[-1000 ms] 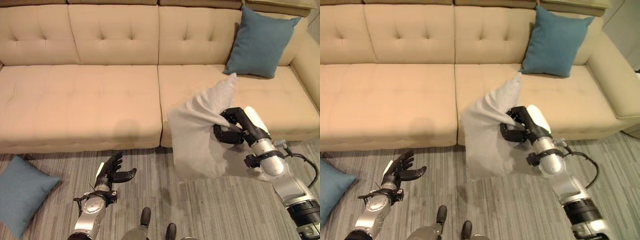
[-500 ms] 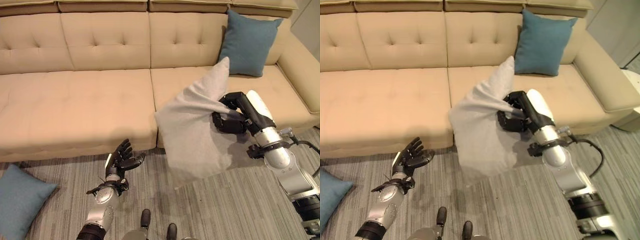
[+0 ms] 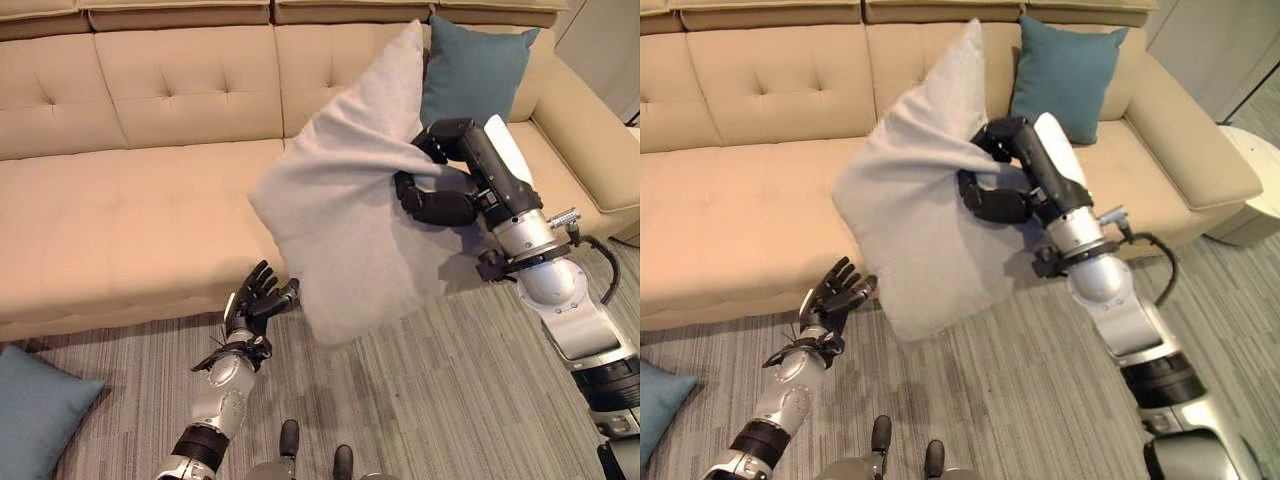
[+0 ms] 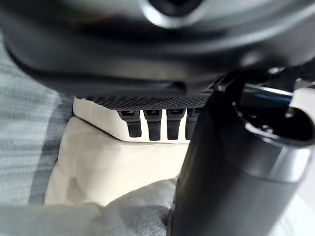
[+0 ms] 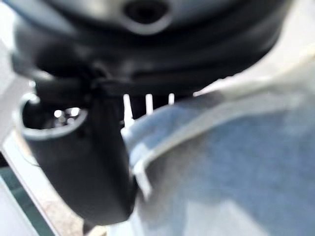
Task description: Pick up all the scattered cushions and arrange them neatly on the sofa.
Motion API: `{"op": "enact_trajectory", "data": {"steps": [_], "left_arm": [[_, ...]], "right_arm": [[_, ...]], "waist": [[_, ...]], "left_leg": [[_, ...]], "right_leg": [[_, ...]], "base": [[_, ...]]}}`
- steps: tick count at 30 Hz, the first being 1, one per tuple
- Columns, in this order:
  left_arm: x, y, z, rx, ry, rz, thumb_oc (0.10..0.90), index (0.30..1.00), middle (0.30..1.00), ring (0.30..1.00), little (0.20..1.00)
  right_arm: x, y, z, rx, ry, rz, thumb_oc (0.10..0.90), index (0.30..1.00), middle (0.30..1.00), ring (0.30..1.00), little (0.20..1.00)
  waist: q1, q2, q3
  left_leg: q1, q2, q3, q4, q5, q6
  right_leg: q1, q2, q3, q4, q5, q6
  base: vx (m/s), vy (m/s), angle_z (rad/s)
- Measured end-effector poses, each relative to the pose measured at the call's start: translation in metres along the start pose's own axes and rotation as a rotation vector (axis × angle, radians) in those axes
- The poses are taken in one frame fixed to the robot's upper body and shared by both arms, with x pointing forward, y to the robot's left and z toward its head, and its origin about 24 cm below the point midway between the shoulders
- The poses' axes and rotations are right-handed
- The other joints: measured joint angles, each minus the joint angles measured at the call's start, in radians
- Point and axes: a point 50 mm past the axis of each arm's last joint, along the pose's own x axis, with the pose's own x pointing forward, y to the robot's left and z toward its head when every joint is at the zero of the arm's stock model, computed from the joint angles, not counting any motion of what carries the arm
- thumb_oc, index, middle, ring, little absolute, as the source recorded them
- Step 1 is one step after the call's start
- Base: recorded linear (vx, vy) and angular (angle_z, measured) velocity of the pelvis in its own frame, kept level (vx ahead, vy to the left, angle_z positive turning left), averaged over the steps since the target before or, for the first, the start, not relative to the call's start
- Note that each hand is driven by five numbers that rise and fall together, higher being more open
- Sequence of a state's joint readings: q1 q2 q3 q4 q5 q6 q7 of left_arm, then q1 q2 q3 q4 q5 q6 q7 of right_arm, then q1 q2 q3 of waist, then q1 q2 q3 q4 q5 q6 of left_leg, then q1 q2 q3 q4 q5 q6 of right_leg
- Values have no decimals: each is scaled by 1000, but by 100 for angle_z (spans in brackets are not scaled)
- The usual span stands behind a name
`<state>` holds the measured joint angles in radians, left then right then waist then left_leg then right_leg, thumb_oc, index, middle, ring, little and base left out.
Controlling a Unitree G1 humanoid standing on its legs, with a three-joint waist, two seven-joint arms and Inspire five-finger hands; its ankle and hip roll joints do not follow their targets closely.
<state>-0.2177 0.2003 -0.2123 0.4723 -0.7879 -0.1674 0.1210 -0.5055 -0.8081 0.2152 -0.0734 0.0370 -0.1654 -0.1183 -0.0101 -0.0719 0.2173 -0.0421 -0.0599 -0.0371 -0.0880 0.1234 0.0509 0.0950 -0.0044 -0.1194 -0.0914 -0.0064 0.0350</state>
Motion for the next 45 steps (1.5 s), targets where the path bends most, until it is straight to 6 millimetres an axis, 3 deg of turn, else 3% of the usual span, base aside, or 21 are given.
{"op": "enact_trajectory", "data": {"steps": [12, 24, 27, 36, 45], "left_arm": [[0, -34, -7, -266, 39, -81, 800, 900, 900, 900, 900], [-8, -18, -11, -235, 51, -123, 800, 900, 900, 900, 900], [-9, -18, -13, -234, 65, -145, 800, 900, 900, 900, 900], [-11, -19, -16, -301, 78, -166, 800, 900, 900, 900, 900], [-15, -26, -28, -288, 152, -198, 800, 900, 900, 900, 900]], "right_arm": [[3, 9, 5, 26, -21, -27, 400, 300, 300, 300, 300], [1, 5, -4, -9, 15, -24, 400, 300, 300, 300, 300], [0, 5, -14, -15, 62, -26, 400, 300, 300, 300, 300], [-1, 3, -16, -28, 70, -24, 400, 300, 300, 300, 300], [-6, -1, -42, -32, 193, -39, 400, 300, 300, 300, 300]], "waist": [[-3, 0, 0], [7, 0, 0], [22, 0, 0], [26, -1, 0], [25, -1, 0]], "left_leg": [[0, 2, 3, 0, 0, 0], [0, 2, 0, 0, 0, 0], [0, 2, -1, 0, 0, 0], [0, 2, -6, 0, 0, 0], [-2, 1, -8, 0, 0, 0]], "right_leg": [[-1, 1, 2, 0, 0, 0], [1, 2, -4, 0, 1, 0], [1, 2, -5, 0, 1, 0], [2, 2, -12, 0, 1, 0], [0, 2, -13, 0, 1, 0]], "base": [[0, 0, 0], [0, 0, 0], [0, 0, 0], [-2, 1, 0], [0, 0, 0]]}}
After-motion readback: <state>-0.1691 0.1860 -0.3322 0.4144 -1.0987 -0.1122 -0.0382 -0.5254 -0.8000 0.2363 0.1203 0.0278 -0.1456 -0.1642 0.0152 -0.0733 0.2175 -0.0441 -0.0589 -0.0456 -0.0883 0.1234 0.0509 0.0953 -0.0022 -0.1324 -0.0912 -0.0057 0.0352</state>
